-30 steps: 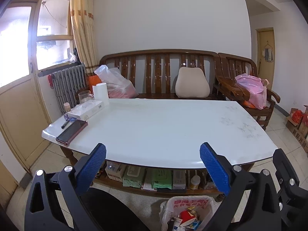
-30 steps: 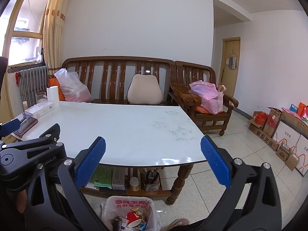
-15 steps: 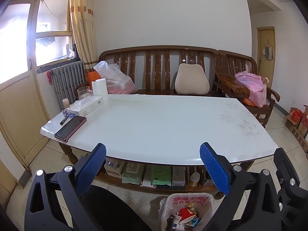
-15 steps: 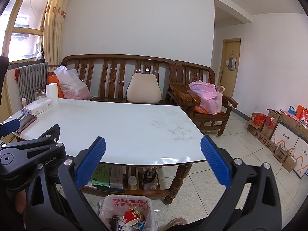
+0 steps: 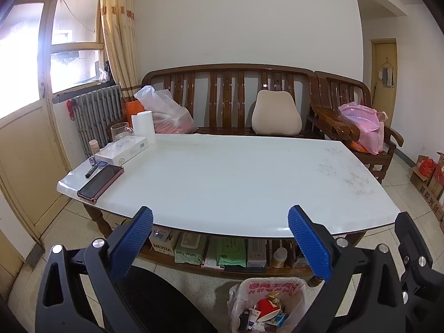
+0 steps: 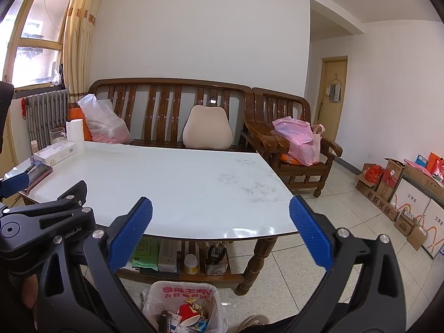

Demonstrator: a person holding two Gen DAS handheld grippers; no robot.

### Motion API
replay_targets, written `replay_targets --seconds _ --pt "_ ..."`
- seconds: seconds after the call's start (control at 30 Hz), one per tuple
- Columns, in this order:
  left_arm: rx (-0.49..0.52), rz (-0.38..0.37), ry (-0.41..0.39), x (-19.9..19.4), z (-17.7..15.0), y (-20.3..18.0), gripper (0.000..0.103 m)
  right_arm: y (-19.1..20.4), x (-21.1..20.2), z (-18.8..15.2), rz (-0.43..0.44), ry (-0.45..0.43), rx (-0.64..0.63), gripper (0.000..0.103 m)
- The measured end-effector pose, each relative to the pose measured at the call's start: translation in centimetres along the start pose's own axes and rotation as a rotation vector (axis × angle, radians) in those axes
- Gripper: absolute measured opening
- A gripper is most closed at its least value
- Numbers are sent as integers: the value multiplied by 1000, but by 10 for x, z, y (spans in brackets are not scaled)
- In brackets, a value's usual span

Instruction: Collect trash

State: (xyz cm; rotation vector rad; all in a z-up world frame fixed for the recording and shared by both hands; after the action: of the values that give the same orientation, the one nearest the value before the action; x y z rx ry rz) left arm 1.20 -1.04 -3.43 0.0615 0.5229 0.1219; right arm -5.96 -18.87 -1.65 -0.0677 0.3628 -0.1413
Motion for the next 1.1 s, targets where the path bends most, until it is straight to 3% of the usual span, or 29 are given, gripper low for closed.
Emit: replay_targets --seconds 1.1 --pt "-7 9 4 -1 1 0 95 -2 1 3 7 0 -7 97"
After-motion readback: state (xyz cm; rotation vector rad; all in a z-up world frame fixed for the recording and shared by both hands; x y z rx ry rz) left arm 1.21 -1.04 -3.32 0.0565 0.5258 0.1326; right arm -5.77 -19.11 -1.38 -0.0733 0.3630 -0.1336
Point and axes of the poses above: each gripper's, at about its wrist camera, not at the fingertips, and x roughly the way its jaws point, y to its left, z to its top, the point moved 3 cm from there along x, roughly the way its jaws point, and after that the axes turned 4 degrees about z, right-handed, at the moved point
